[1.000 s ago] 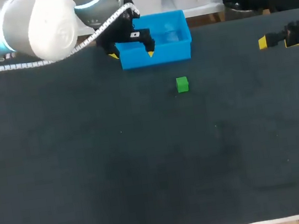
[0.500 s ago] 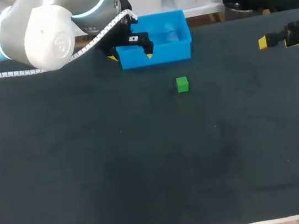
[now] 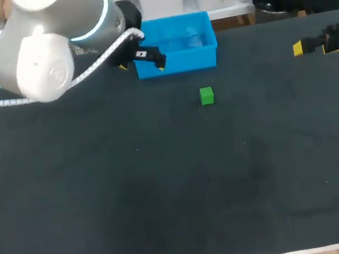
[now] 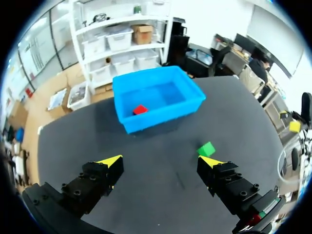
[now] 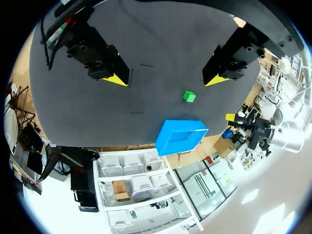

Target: Use the left arm to pick the red cube and place it into the blue plastic box first, then use the right arm to grasp the green cube and put it into the same blue plastic box after the first action is fully finished.

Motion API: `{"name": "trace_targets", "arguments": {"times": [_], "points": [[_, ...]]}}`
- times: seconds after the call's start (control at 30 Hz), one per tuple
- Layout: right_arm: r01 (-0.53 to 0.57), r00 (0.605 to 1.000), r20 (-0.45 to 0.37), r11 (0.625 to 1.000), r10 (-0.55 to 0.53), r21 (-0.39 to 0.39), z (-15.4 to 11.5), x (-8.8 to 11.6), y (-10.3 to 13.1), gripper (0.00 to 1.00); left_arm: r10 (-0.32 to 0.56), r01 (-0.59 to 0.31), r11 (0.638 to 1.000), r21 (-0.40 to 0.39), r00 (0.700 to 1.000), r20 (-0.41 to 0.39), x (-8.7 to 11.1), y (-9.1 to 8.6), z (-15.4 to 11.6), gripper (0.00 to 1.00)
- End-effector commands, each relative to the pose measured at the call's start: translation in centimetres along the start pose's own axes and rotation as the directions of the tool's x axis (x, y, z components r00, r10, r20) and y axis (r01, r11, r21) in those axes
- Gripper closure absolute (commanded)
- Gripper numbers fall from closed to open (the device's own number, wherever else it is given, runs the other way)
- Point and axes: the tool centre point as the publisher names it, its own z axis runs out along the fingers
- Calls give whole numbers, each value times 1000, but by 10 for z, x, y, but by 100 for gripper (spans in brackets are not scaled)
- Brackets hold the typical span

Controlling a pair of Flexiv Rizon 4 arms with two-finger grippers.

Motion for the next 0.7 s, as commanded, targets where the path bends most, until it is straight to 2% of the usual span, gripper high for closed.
{"name": "trace_targets", "arguments": {"times": [0.03, 0.27, 0.7], "points": [[0, 1000, 0, 1000, 0, 1, 0, 0, 0, 0, 28, -34, 993, 111, 998, 54, 17, 13, -7, 0], [0, 1000, 0, 1000, 0, 1, 0, 0, 0, 0, 95, -115, 969, 220, 991, 100, 25, 24, -12, 0], [0, 1000, 0, 1000, 0, 1, 0, 0, 0, 0, 174, -213, 928, 307, 973, 150, 29, 40, -15, 0]]}}
